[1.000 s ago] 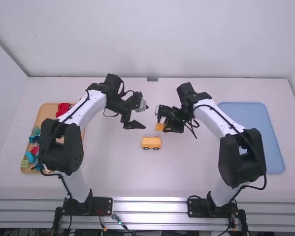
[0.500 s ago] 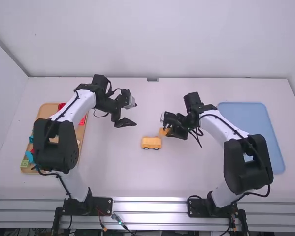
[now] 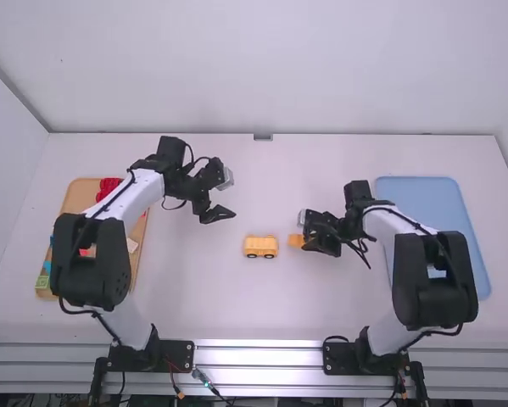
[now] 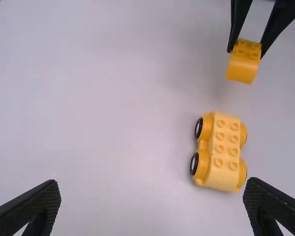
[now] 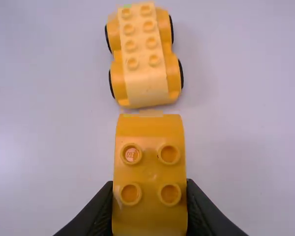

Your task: Assemble lego blocks to make yellow taxi

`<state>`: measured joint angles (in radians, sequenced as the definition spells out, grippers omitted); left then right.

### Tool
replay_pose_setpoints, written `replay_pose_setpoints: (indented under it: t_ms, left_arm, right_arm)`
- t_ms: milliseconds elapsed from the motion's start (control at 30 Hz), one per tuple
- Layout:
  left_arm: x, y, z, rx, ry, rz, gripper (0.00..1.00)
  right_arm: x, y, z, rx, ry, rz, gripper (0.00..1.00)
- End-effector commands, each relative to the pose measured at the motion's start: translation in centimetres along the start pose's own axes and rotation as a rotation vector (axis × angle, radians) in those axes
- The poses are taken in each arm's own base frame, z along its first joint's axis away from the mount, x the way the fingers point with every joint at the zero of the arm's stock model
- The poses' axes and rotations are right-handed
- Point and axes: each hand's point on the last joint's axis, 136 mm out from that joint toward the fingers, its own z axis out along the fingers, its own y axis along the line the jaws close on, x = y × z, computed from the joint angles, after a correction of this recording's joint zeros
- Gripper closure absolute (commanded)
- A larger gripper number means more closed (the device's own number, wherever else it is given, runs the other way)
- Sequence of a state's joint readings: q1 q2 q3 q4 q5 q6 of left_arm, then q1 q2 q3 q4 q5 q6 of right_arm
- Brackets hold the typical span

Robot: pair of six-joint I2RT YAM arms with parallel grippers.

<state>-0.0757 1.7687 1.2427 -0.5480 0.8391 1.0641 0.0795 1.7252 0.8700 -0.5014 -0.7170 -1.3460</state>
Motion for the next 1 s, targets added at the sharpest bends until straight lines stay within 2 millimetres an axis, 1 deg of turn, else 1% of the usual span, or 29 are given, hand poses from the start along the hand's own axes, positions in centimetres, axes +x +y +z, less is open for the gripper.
replay_pose_setpoints:
  t_ms: [0,33,133,200,400,700,833,900,933,967]
  left_arm:
    - [-0.8,-0.1,-0.6,-0.015,-0.018,-0.034,0.01]
    - [-0.8,-0.1,-0.7,-0.015,-0.018,-0.036,0.01]
    - [-0.9,-0.3,-0.5,-0.009,-0.018,-0.033,0.01]
    - [-1.1,-0.4,-0.4,-0.006,-0.018,-0.035,0.01]
    - [-1.0,-0.6,-0.3,-0.001,-0.016,-0.040,0.01]
    - [-1.0,-0.7,-0.3,0.003,-0.013,-0.044,0.01]
    - [-0.6,-1.2,-0.3,0.020,-0.003,-0.065,0.01]
    - [0.4,-1.7,0.5,0.027,-0.002,-0.063,0.01]
    - [1.2,-2.4,1.5,0.032,-0.005,-0.049,0.01]
    - [1.3,-2.4,1.6,0.031,-0.006,-0.048,0.01]
  right_arm:
    - [0.6,0.5,0.7,-0.031,-0.024,-0.051,1.00]
    - [1.3,0.5,1.1,-0.039,-0.007,-0.051,1.00]
    - [2.6,0.2,1.9,-0.047,0.026,-0.028,1.00]
    - [3.0,-0.1,2.5,-0.056,0.021,-0.021,1.00]
    - [4.2,-0.5,3.3,-0.074,0.056,-0.014,1.00]
    - [4.1,-1.4,3.4,-0.049,0.047,-0.036,1.00]
    - [3.8,-1.7,3.3,-0.038,0.041,-0.034,1.00]
    - [3.3,-1.9,3.0,-0.050,0.035,-0.028,1.00]
    - [2.8,-1.9,2.7,-0.065,0.026,-0.015,0.99]
    - [2.8,-1.9,2.6,-0.067,0.026,-0.014,0.99]
